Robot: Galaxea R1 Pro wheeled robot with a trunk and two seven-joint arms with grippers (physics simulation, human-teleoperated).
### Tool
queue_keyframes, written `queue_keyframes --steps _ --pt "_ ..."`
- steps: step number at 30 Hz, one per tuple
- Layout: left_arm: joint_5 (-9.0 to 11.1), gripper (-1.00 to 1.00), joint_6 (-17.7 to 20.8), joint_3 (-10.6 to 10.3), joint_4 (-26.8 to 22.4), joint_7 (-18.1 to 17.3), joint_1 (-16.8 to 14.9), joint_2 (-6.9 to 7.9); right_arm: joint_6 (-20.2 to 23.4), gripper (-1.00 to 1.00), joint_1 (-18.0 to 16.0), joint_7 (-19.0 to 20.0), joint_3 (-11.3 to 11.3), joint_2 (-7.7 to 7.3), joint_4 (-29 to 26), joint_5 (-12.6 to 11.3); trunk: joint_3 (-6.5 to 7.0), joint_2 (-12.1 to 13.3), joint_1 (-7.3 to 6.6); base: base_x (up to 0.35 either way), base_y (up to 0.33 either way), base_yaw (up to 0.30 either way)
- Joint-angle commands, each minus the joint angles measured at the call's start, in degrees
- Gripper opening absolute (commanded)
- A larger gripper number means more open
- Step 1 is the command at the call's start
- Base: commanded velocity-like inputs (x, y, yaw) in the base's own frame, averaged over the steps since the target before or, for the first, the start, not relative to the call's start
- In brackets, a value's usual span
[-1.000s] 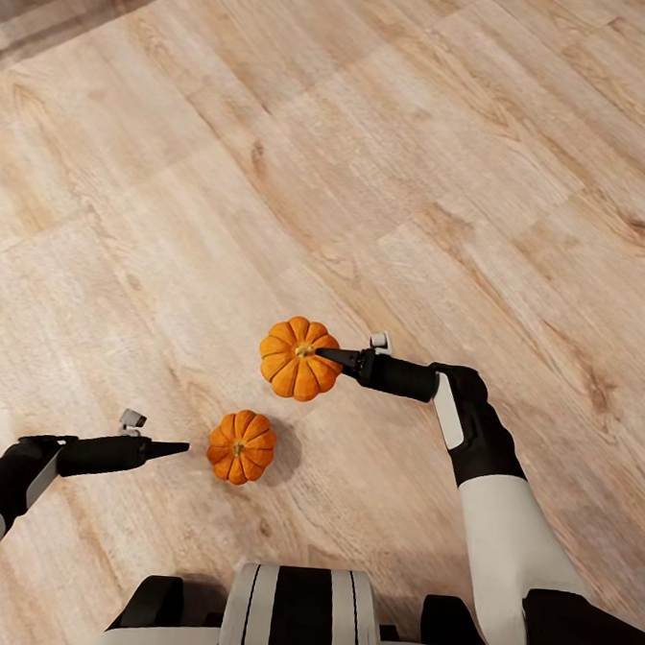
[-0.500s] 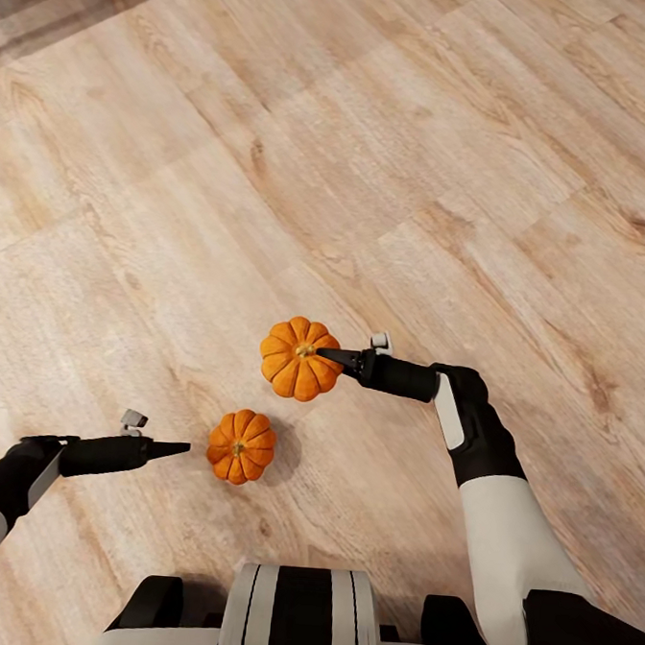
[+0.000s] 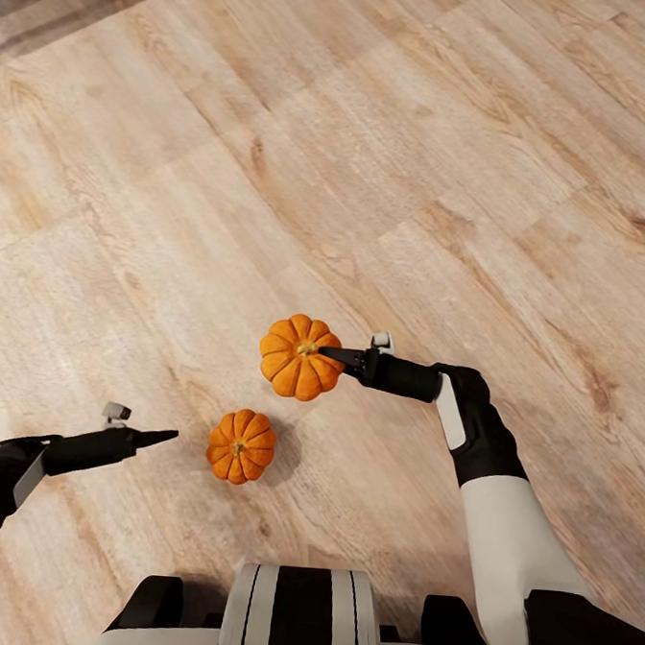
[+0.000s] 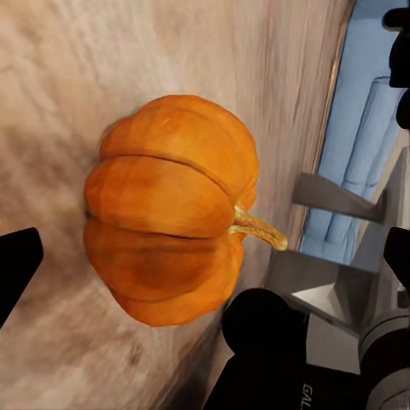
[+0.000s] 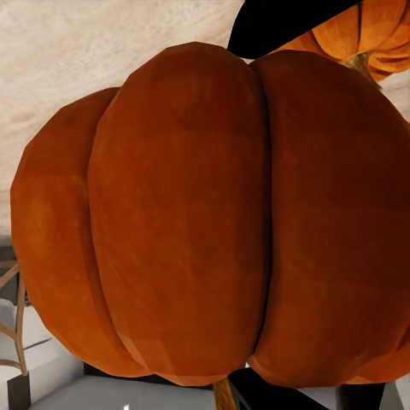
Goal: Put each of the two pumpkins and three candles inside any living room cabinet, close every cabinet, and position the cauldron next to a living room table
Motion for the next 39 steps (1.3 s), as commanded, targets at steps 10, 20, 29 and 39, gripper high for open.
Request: queue_keyframes --steps 10,20,29,39 --pt "-0.1 1.0 -6.9 0.5 -0.5 0.2 0.0 -3.18 0.3 -1.0 0.0 0.1 0.0 0.03 0.0 -0.1 0.0 0.0 0.0 0.0 0.0 0.0" --pt "-0.1 1.0 -10.2 0.6 0.0 4.4 0.0 -4.37 0.3 -1.0 0.0 0.0 -0.1 -0.01 0.1 -0.1 0.0 0.0 0.0 0.0 0.0 0.0" --pt "-0.1 1.0 -10.9 0.5 0.1 19.2 0.0 -7.51 0.4 -1.0 0.0 0.0 -0.1 -0.03 0.0 -0.1 0.0 0.0 0.0 0.0 0.0 0.0" --pt "-0.1 1.0 -10.7 0.5 0.2 21.3 0.0 -8.2 0.4 -1.0 0.0 0.0 0.0 0.18 0.0 -0.1 0.0 0.0 0.0 0.0 0.0 0.0"
